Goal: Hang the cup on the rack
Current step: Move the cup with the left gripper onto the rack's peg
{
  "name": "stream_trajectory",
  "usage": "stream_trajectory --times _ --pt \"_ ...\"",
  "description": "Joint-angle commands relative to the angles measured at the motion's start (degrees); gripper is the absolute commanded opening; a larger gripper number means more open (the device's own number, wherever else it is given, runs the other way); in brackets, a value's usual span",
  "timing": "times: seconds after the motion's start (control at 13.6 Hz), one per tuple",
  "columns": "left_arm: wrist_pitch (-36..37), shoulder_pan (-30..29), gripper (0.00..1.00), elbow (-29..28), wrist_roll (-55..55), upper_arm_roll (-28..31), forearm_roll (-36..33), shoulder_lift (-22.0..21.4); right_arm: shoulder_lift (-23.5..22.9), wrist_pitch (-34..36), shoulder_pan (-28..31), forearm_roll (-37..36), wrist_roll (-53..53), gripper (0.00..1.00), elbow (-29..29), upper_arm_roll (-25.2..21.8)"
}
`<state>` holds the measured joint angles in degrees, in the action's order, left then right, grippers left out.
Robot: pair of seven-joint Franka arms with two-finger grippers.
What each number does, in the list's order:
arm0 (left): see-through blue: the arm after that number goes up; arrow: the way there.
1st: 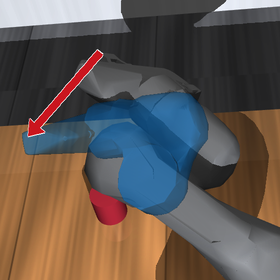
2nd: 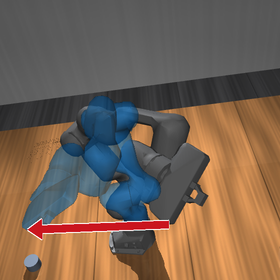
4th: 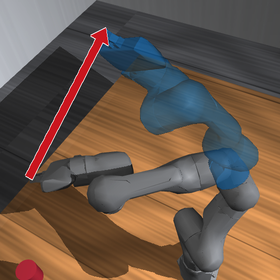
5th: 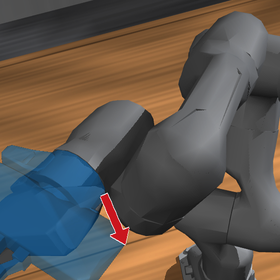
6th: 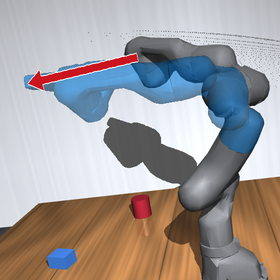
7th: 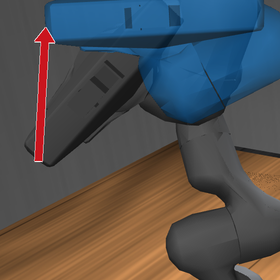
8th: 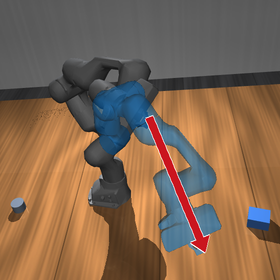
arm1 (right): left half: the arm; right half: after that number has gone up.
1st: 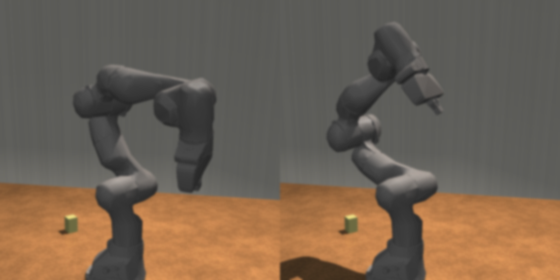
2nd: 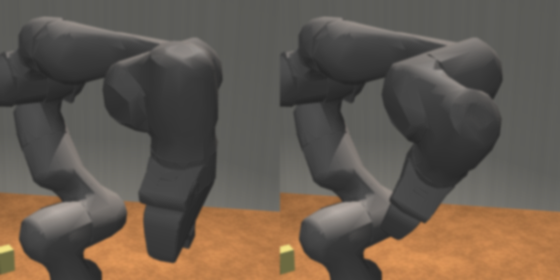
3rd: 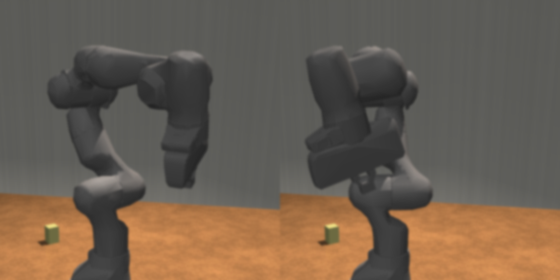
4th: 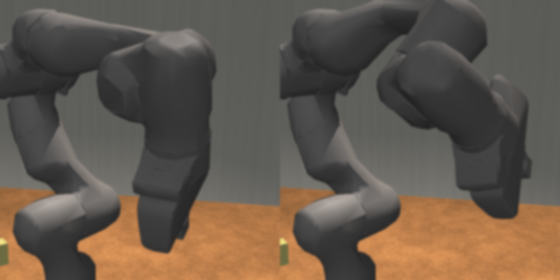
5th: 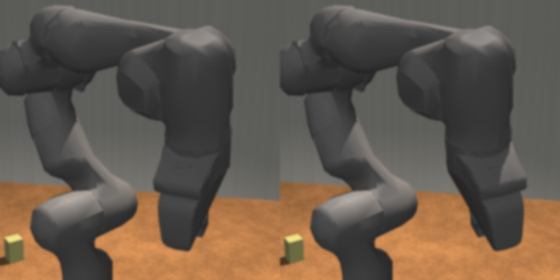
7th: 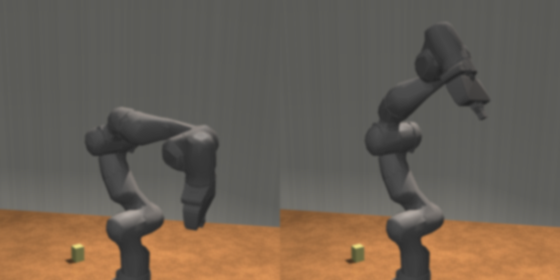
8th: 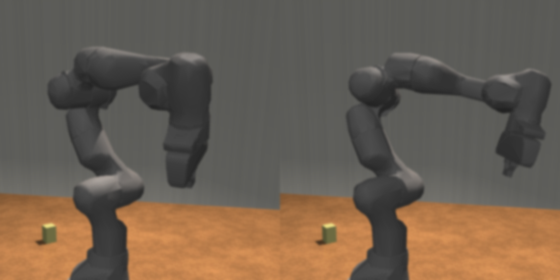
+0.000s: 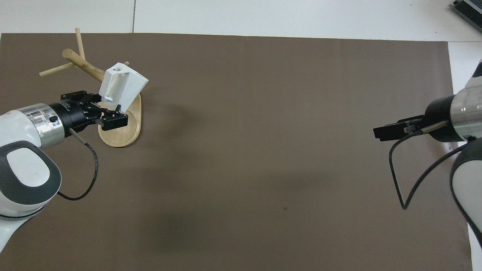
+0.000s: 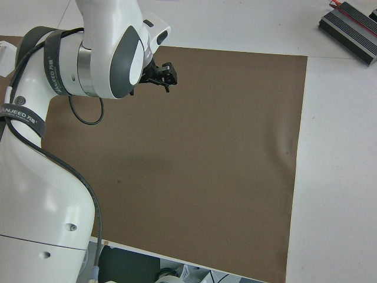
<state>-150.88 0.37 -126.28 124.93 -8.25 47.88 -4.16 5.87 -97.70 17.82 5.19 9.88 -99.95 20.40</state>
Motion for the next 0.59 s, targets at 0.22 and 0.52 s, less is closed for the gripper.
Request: stream_trajectory --times 0.22,0.52 --pt "-2.32 -0.02 0.0 0.95 3.73 -0.1 0.02 1.08 0.28 3.48 0.64 -5.71 -3.99 1.0 0.9 -0.01" --pt "-4.78 -0.2 0.0 0.86 6.37 -0.19 0.2 1.34 0.28 3.48 0.64 -5.01 -3.99 1.0 0.63 -2.82"
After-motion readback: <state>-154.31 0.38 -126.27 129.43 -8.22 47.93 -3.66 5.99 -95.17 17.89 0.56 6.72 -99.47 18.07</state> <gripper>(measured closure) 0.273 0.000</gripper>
